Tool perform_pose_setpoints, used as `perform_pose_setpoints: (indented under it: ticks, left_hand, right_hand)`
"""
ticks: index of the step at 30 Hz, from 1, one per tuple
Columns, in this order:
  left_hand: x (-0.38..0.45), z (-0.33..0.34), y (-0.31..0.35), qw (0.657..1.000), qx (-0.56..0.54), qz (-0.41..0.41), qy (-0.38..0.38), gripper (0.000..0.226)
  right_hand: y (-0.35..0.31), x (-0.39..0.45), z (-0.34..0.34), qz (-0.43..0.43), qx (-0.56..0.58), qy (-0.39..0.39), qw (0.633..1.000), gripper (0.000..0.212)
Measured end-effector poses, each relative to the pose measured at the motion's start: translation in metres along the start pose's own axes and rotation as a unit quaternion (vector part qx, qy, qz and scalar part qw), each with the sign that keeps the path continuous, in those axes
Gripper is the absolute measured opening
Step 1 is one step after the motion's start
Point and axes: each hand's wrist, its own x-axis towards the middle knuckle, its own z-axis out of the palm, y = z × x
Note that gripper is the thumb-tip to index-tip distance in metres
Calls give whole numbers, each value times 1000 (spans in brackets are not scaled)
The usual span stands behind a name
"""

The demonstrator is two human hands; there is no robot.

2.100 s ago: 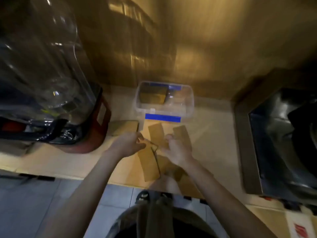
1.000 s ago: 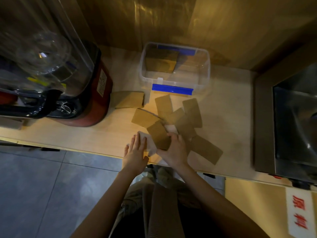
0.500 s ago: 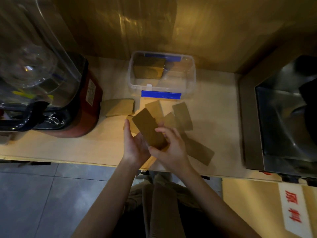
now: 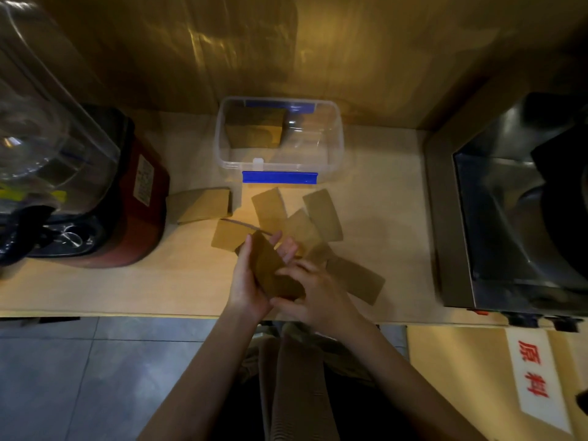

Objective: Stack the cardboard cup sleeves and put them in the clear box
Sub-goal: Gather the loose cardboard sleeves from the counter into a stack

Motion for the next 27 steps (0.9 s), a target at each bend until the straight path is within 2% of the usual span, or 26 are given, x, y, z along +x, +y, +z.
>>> perform_pose_setpoints:
  ticks: [3, 5, 7, 9, 12, 15, 20, 27]
  left_hand:
    - [2, -2, -1, 999, 11, -9, 35, 58]
    - [2, -3, 0, 998, 0, -5, 57, 54]
    - [1, -7, 1, 997, -9, -1, 70, 53]
    - [-1, -12, 2, 997, -18, 4, 79, 54]
    - [-5, -16, 3, 996, -32, 14, 86, 55]
    - [-9, -18, 3, 994, -48, 23, 96, 57]
    - [-12, -21, 3, 992, -53, 25, 108, 57]
    - [-11, -26, 2, 994, -38, 9, 100, 54]
  right_hand:
    - [11, 6, -11, 63, 184, -30, 981, 8]
    - [25, 15, -17, 104, 264, 19, 959, 12]
    - [42, 27, -18, 140, 222, 101, 960, 10]
    - [57, 41, -15, 168, 111, 144, 969, 18]
    - [72, 58, -8, 186, -49, 125, 973, 39]
    - [76, 70, 2, 192, -150, 106, 964, 54]
    - [74, 76, 13, 190, -200, 122, 953, 60]
    - [77, 65, 0, 133, -156, 110, 972, 61]
